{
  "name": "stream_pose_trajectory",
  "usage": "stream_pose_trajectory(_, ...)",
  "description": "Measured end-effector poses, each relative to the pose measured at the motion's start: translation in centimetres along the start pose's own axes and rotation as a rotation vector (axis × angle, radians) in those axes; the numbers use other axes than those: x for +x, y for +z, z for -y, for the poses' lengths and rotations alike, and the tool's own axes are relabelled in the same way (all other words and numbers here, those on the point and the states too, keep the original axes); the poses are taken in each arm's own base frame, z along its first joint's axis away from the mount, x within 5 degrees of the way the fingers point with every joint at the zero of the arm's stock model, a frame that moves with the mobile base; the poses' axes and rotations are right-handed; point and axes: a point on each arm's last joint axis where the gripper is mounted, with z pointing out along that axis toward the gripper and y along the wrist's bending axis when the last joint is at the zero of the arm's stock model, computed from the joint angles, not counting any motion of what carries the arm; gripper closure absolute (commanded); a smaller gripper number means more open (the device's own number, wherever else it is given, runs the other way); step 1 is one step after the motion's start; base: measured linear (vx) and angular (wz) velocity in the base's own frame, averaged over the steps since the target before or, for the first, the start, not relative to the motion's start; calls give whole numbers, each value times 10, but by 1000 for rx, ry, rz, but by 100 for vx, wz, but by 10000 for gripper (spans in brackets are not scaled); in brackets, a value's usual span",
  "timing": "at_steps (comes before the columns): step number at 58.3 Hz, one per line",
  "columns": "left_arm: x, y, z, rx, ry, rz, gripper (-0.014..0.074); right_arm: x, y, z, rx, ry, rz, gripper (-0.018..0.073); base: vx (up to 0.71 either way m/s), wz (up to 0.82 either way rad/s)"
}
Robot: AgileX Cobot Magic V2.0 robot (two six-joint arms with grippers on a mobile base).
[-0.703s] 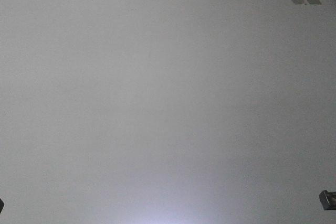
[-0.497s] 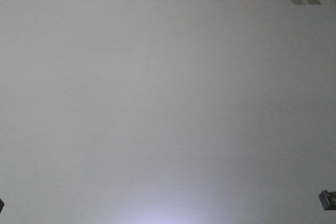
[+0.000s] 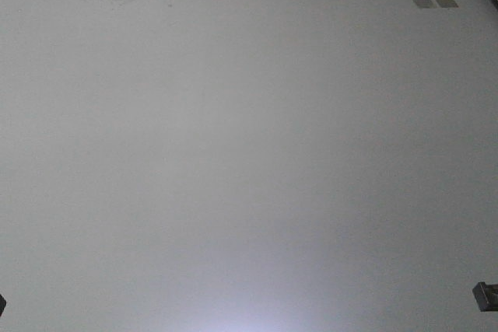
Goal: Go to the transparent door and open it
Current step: 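Turn the base toward the glass sliding door, then drive the base forward up to the white-framed glass sliding door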
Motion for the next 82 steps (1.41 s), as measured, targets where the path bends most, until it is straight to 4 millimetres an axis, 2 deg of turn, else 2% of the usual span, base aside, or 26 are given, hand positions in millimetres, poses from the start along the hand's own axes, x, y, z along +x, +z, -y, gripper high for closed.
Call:
stream_pose_trajectory(35,0,0,1,13,2,-1,602,0,0,0,0,0,0,567,45,23)
stream_pose_trajectory(82,0,0,1,15,3,-2,602,0,0,0,0,0,0,567,63,46)
